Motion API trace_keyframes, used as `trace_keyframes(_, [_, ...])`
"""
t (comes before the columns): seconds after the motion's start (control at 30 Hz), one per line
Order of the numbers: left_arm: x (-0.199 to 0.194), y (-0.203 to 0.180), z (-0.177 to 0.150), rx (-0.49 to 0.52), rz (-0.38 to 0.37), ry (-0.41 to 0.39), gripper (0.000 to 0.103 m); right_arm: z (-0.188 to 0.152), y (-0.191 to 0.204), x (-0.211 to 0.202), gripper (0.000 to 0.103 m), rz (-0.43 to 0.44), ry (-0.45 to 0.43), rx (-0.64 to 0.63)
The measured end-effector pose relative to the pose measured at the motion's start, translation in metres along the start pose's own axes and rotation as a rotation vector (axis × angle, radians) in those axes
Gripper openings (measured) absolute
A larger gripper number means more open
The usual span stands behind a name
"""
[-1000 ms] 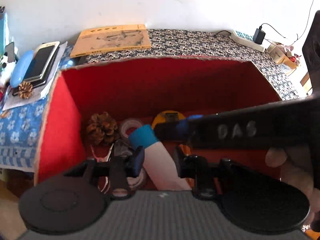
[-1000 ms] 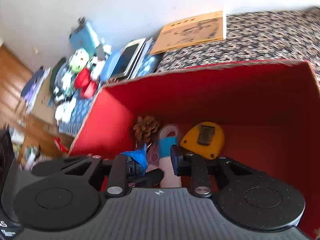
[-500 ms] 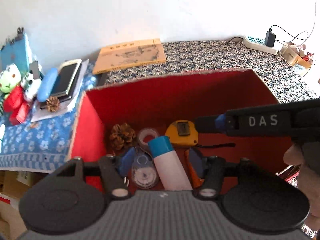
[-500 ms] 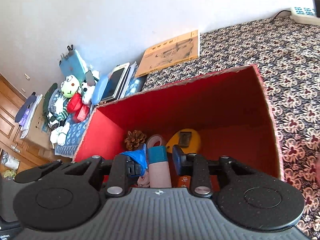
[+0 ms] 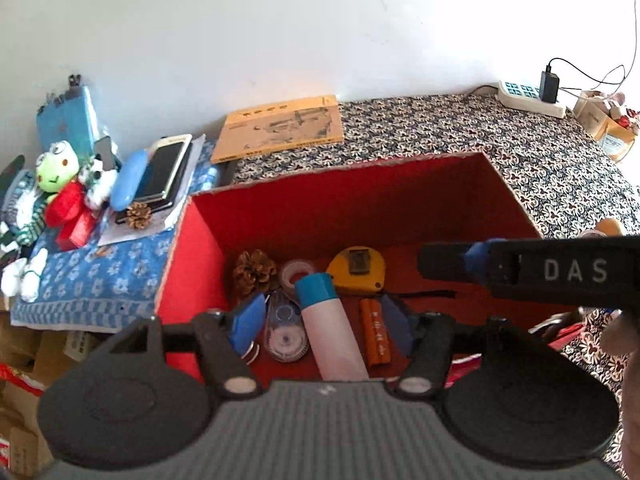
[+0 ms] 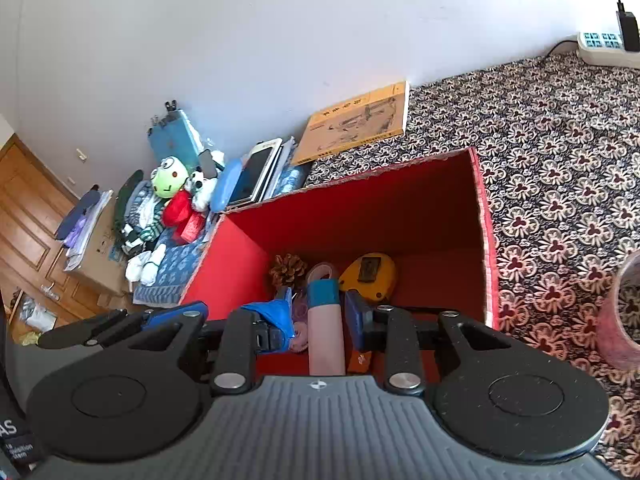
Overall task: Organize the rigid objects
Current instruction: 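Lower the bottle into the red box and open the right gripper, then withdraw the right tool from the box back toward the marker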
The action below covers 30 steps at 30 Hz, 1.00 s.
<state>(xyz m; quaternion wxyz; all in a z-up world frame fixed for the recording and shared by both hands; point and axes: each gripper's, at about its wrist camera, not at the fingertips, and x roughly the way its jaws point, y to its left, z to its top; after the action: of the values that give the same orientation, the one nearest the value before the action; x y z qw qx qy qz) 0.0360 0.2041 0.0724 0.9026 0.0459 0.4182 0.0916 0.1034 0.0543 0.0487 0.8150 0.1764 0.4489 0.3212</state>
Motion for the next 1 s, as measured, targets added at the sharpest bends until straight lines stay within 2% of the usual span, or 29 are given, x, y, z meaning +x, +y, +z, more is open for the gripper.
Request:
trace_keyframes(0.4, [-0.04, -0.053, -0.01, -0.045, 0.078, -0.005, 0.067, -0.01, -0.028, -0.053, 0.013, 0.046, 0.006, -0.026])
trace_keyframes(0.73, [-0.052, -0.096, -0.024, -0.07, 0.08, 0.026, 0.068, -0.024, -0.063, -0.085, 0.013, 0.063, 0.033, -0.009])
trace_keyframes(1.0, [-0.049, -0.135, -0.034, -0.053, 0.068, 0.054, 0.069, -0.035, -0.094, -0.102, 0.013, 0.048, 0.052, 0.021])
